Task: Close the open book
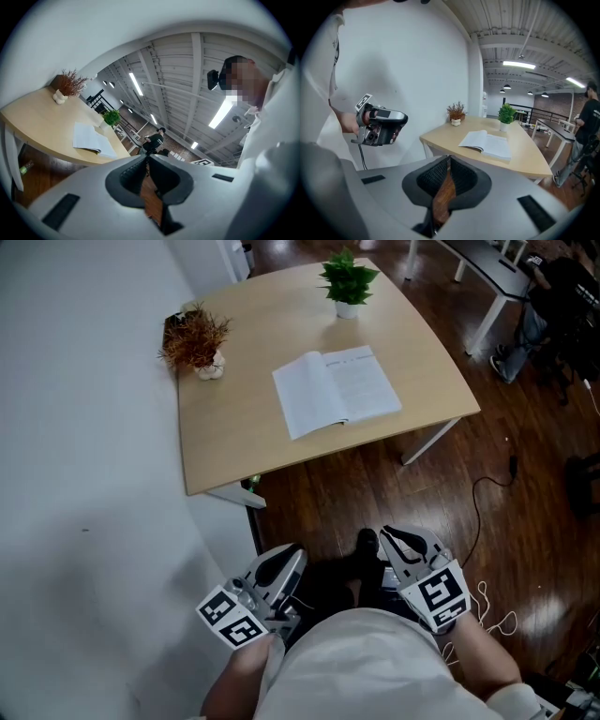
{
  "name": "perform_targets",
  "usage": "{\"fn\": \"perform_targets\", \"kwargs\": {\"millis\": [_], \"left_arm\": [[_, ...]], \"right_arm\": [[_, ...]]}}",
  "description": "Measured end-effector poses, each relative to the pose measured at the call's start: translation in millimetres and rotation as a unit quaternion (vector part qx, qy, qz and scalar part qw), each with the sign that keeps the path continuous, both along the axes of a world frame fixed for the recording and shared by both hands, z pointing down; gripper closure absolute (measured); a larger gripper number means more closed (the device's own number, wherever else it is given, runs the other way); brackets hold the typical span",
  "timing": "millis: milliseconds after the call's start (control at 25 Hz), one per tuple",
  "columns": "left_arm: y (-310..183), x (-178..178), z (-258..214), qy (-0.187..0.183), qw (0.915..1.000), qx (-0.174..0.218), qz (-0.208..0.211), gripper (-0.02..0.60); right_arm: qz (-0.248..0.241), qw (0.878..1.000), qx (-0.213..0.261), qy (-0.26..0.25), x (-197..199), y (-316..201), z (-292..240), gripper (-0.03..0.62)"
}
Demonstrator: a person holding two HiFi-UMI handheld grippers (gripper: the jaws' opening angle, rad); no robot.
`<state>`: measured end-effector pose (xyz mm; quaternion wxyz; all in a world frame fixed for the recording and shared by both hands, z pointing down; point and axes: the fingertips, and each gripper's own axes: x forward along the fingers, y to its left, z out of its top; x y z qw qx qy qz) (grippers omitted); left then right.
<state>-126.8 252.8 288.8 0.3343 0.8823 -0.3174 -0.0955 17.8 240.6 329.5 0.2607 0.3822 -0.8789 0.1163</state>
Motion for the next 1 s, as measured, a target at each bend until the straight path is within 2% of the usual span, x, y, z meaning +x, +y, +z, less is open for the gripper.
{"fn": "perform_targets", "kwargs": {"millis": [200,560,800,1000], "left_arm": [[-21.5,0.0,9.2,-0.025,0.9996,-0.009,-0.005,0.583],[-100.2,6.9,23.6,-0.045,0.9974,-0.027,-0.05,0.583],[-158.0,24.3,31.3,-0.055,0.9953,-0.037,-0.071,0.583],[-188.4,35.5,39.3,-0.063,0.9922,-0.052,-0.095,0.583]], "right_arm": [[-0.017,1.0,-0.001,0.0,-3.8,-27.8,7.4,0.591],[-0.094,0.994,0.023,0.04,-6.5,-113.9,19.8,0.591],[-0.135,0.988,0.035,0.061,4.0,-174.6,28.1,0.591],[-0.167,0.98,0.067,0.091,10.6,-209.1,36.6,0.591]]}}
